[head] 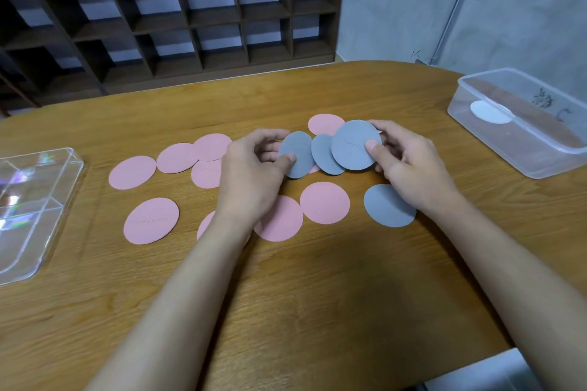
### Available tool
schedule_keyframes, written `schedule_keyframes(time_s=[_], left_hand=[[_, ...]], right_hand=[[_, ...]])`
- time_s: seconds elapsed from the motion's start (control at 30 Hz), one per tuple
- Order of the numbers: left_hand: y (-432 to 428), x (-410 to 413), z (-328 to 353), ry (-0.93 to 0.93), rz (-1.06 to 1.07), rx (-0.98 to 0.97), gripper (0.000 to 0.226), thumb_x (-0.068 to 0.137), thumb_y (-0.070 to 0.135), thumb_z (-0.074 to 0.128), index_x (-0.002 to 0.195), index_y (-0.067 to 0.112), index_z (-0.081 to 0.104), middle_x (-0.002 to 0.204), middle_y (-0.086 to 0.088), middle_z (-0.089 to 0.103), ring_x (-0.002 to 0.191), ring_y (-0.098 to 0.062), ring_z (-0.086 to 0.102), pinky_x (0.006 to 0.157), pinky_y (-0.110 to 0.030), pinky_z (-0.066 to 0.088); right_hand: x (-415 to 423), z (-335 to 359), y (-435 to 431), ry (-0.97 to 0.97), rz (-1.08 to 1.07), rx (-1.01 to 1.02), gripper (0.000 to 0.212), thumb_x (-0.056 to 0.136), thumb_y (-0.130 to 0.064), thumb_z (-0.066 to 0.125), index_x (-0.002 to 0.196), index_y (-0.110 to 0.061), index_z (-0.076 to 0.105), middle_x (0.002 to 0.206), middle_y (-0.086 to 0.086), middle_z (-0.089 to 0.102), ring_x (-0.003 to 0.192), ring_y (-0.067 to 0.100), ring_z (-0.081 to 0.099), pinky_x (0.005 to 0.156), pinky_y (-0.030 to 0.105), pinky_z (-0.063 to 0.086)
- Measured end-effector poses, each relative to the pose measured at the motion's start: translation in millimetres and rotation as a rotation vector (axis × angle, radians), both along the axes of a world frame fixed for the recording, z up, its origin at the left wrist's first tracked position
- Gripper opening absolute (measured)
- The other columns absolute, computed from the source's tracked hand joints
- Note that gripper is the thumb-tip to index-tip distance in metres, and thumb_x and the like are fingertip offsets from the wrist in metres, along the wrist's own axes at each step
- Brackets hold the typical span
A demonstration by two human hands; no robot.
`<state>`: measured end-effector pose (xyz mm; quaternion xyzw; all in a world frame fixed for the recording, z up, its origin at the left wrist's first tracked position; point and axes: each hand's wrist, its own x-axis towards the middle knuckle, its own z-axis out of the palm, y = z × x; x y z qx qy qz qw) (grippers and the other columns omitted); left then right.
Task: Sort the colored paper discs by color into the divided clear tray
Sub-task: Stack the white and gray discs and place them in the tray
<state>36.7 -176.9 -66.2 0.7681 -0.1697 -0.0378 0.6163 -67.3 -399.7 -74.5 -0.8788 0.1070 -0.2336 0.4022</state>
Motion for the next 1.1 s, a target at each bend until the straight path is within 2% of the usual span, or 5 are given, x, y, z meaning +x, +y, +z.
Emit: schedule_keyframes(time_s=[0.17,0.37,0.57,0.77,1.1], left_hand=[[-0.7,-7.5,5.5,-0.105,-0.015,-0.044,0.021,0.088,0.008,0.075,0.089,0.028,0.080,0.082,0.015,0.074,0.073,-0.006,0.062,0.068,-0.024,0.048],[-2.6,-12.3,4.5,-0.160,-0.073,-0.095,0.024,0.080,0.003,0.078,0.083,0.026,0.082,0.122,0.003,0.064,0.121,-0.003,0.062,0.101,-0.041,0.055],[-4.0,-11.0,1.7,-0.105,-0.108,-0.159,0.030,0.086,-0.011,0.074,0.082,0.018,0.082,0.116,-0.003,0.073,0.082,-0.034,0.077,0.086,-0.047,0.063],[-5.5,-12.6,1.3,-0.103,-0.147,-0.184,0.026,0.085,-0.009,0.077,0.086,0.015,0.084,0.118,0.001,0.074,0.098,-0.027,0.076,0.087,-0.048,0.063],[-13.3,-27.7,-2.1,-0.397,-0.169,0.166,0.032,0.086,-0.003,0.068,0.099,0.021,0.085,0.119,0.015,0.070,0.104,0.007,0.063,0.083,-0.004,0.043]], right_hand=[[0.7,-0.6,1.5,0.000,0.015,0.028,0.045,0.105,-0.023,0.057,0.149,-0.030,0.053,0.096,0.015,0.060,0.083,0.033,0.059,0.084,0.047,0.052],[-0.9,2.7,4.5,-0.016,0.066,0.060,0.045,0.105,-0.018,0.057,0.147,-0.033,0.056,0.095,0.022,0.058,0.078,0.036,0.058,0.065,0.020,0.049],[-0.7,1.8,3.3,-0.016,0.064,0.073,0.044,0.105,-0.019,0.058,0.146,-0.036,0.057,0.092,0.024,0.060,0.073,0.026,0.063,0.071,0.029,0.054],[-0.8,3.2,3.4,-0.034,0.061,0.098,0.045,0.105,-0.017,0.058,0.147,-0.033,0.056,0.092,0.021,0.060,0.067,0.013,0.061,0.072,0.028,0.053],[-0.3,0.8,6.2,-0.001,0.161,0.140,0.042,0.111,-0.019,0.046,0.146,-0.039,0.056,0.067,0.008,0.065,0.062,0.022,0.063,0.070,0.039,0.057]])
